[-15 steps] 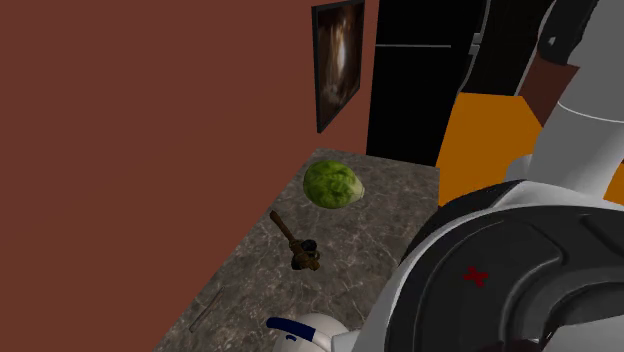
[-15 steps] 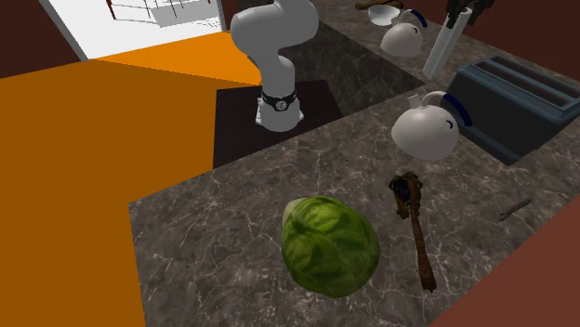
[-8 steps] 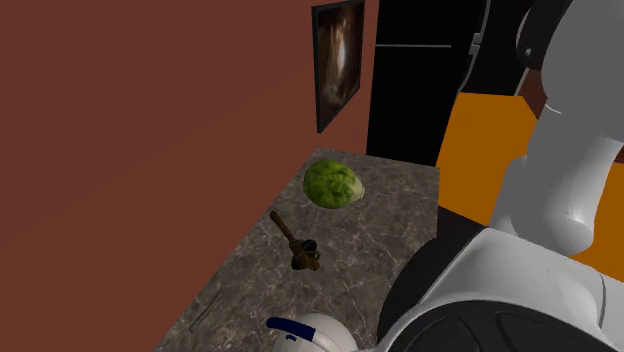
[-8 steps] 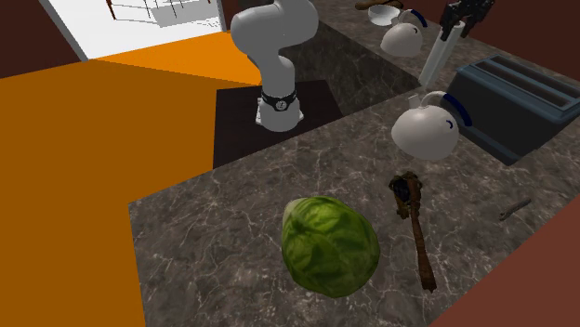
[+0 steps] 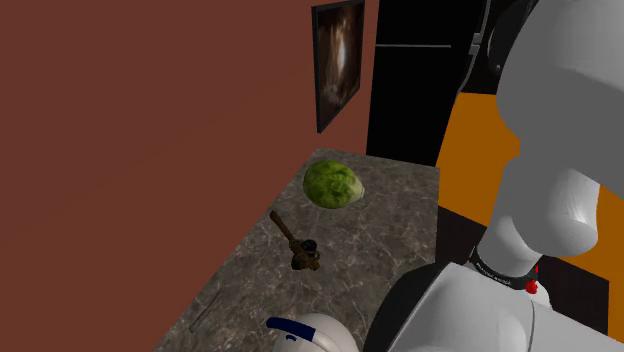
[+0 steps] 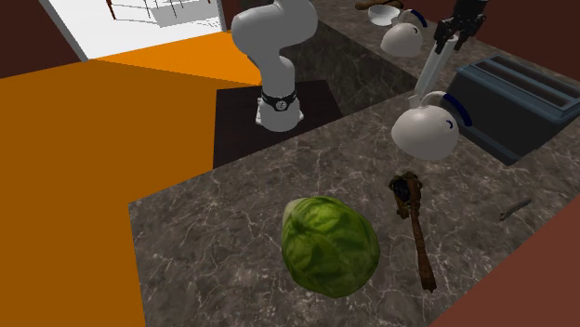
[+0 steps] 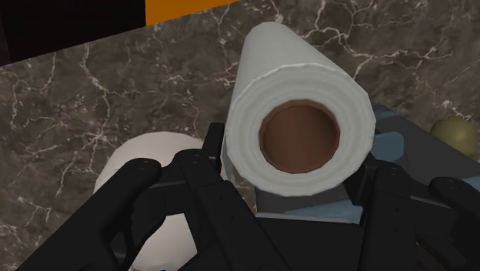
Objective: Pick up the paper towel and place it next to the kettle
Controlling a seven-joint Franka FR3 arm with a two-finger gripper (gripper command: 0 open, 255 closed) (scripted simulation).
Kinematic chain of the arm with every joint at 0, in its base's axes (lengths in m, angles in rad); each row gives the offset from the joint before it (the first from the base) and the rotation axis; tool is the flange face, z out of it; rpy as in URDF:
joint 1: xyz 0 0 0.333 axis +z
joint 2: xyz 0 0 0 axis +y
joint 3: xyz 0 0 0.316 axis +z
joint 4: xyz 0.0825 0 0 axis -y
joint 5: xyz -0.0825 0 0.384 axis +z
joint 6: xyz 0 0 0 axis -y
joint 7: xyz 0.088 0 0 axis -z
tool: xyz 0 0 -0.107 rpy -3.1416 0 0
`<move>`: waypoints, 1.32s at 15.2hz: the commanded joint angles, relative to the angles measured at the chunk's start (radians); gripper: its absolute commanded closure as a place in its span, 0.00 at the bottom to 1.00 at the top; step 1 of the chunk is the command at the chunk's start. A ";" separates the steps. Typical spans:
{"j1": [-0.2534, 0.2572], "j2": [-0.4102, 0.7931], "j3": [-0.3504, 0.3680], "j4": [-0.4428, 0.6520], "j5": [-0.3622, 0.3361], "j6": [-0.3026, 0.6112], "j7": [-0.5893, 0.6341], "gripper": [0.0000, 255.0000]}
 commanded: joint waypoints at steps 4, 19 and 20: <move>0.030 0.040 -0.028 -0.030 -0.050 0.048 0.034 1.00; -0.052 -0.064 0.040 0.011 0.073 -0.036 -0.052 0.00; -0.071 -0.093 0.051 0.024 0.107 -0.059 -0.076 0.00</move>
